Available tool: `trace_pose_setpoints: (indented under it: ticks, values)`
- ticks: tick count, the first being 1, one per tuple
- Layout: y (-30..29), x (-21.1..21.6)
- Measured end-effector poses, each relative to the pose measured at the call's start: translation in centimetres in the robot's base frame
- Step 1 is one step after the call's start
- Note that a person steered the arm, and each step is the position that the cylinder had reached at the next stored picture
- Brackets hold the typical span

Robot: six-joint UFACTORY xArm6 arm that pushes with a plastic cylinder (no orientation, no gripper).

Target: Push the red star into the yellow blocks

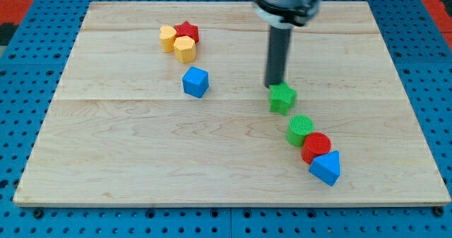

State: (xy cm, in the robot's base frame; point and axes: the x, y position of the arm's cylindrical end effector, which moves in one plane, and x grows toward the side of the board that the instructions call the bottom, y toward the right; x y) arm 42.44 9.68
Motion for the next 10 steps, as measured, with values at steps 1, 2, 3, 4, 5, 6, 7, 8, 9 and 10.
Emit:
trace_pose_setpoints:
  ticks: [1,2,3,4,5,6,7,8,9,10]
  values:
    - [3.5,2.0]
    - [1.3,-7.8]
    - [-3.7,-15.7]
    - [-7.2,-18.1]
    - [-10.9,-18.2]
    - [-11.1,-18.2]
    - [-11.4,-17.1]
    - [-15.1,-16.9]
    - [-19.5,-16.0]
    - [-19.8,-14.6]
